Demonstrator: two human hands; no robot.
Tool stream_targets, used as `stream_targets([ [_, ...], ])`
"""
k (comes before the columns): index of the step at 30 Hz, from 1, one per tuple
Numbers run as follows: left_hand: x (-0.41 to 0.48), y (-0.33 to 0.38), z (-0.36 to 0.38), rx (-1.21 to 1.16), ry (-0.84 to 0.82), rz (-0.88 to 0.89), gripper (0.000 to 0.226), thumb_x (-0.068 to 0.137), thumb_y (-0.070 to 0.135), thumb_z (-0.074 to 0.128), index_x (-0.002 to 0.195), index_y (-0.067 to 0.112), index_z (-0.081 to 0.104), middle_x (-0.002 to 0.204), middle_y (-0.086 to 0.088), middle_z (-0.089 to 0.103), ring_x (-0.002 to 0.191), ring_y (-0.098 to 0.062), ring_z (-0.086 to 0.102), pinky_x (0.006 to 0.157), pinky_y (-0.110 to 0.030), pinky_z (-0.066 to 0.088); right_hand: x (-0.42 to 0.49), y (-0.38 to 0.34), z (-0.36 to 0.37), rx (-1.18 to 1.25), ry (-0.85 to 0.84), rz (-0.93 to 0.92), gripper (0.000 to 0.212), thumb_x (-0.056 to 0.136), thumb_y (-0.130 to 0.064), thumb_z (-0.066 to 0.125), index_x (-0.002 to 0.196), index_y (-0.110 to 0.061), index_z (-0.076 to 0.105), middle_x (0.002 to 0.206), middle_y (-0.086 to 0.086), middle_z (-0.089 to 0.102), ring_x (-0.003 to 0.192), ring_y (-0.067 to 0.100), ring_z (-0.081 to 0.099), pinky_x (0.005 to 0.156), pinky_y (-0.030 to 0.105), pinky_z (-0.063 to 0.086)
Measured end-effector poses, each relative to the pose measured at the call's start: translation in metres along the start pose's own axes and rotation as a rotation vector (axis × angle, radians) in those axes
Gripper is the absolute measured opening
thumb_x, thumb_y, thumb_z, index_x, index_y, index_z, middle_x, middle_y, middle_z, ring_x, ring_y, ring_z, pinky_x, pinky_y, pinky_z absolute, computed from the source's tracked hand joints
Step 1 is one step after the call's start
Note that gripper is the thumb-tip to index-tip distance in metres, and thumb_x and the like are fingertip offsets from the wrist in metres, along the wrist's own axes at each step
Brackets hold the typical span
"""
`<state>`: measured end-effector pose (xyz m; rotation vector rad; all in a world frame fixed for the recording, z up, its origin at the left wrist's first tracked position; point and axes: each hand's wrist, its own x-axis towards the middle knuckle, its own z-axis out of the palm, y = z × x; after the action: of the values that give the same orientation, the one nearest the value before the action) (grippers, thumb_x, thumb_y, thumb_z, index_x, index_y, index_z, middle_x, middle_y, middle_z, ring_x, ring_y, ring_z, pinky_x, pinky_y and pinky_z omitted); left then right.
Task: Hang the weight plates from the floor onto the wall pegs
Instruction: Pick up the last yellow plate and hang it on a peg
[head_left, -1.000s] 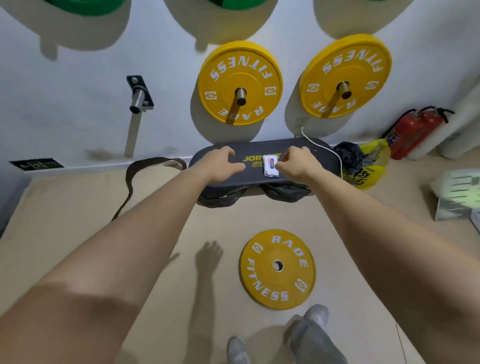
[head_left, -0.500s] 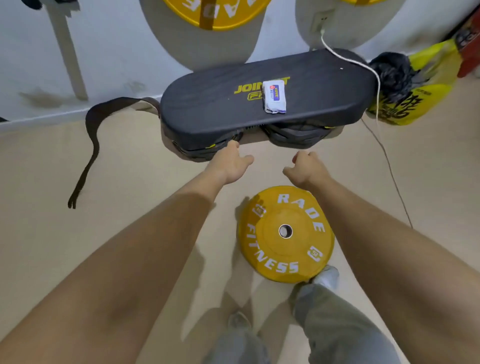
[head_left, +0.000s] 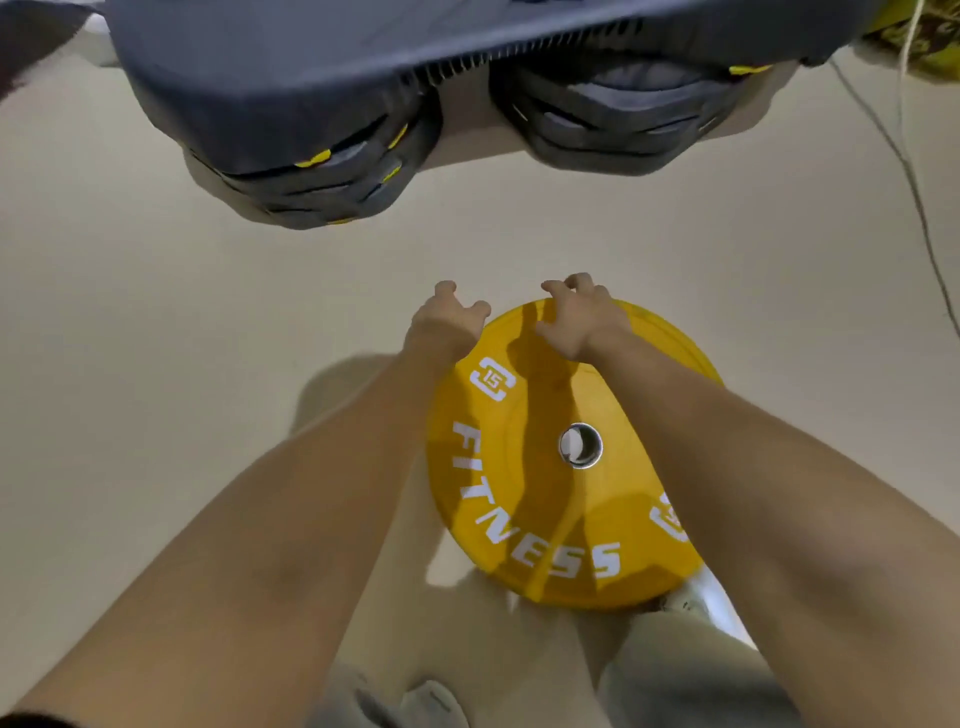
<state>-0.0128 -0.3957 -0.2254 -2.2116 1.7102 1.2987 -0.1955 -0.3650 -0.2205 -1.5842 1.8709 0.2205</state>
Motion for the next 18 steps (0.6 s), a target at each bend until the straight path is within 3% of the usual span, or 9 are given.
stream_targets([
  [3, 0.046, -0.038, 0.046, 0.16, -0.026, 0.01, 0.042, 0.107, 0.024, 0.042, 0.146, 0.01, 0.044, 0.153, -0.022, 0.035, 0.136, -0.04, 0.045, 0.108, -0.041, 0.039, 0.048, 0.009, 0.052, -0.088, -0.043, -0.082, 0.069, 0.097, -0.051, 0.047, 0.158, -0.027, 0.025, 0.165, 0.01, 0.016, 0.15, 0.031, 0.019, 0.12, 0.047, 0.018],
  [5, 0.075, -0.053, 0.068, 0.144, -0.052, -0.047, 0.037, 0.108, 0.022, 0.035, 0.137, 0.004, 0.049, 0.143, -0.023, 0.046, 0.129, -0.039, 0.049, 0.104, -0.042, 0.04, 0.073, 0.012, 0.075, -0.133, -0.041, -0.114, 0.066, 0.099, -0.056, 0.037, 0.157, -0.028, 0.025, 0.165, 0.007, 0.018, 0.153, 0.028, 0.011, 0.122, 0.049, 0.006],
  [8, 0.105, -0.065, 0.086, 0.178, -0.098, -0.027, 0.039, 0.107, 0.023, 0.029, 0.123, 0.0, 0.056, 0.132, -0.025, 0.057, 0.121, -0.04, 0.052, 0.099, -0.042, 0.04, 0.094, 0.011, 0.093, -0.172, 0.02, -0.113, 0.059, 0.1, -0.061, 0.024, 0.148, -0.033, 0.041, 0.156, 0.007, 0.036, 0.148, 0.031, 0.02, 0.121, 0.053, 0.0],
  [13, 0.128, -0.074, 0.103, 0.147, 0.001, -0.102, 0.041, 0.1, 0.029, 0.035, 0.119, 0.006, 0.063, 0.13, -0.02, 0.06, 0.119, -0.037, 0.055, 0.093, -0.039, 0.041, 0.107, 0.015, 0.112, -0.196, 0.109, -0.115, 0.054, 0.1, -0.061, 0.021, 0.136, -0.035, 0.051, 0.142, 0.006, 0.043, 0.139, 0.031, 0.03, 0.119, 0.055, 0.0],
  [18, 0.13, -0.078, 0.112, 0.13, 0.006, -0.124, 0.041, 0.1, 0.037, 0.034, 0.108, 0.009, 0.062, 0.122, -0.018, 0.063, 0.102, -0.032, 0.056, 0.083, -0.038, 0.038, 0.113, 0.013, 0.104, -0.233, 0.043, -0.106, 0.058, 0.098, -0.064, 0.021, 0.139, -0.033, 0.049, 0.143, 0.007, 0.044, 0.136, 0.032, 0.033, 0.112, 0.053, 0.015],
])
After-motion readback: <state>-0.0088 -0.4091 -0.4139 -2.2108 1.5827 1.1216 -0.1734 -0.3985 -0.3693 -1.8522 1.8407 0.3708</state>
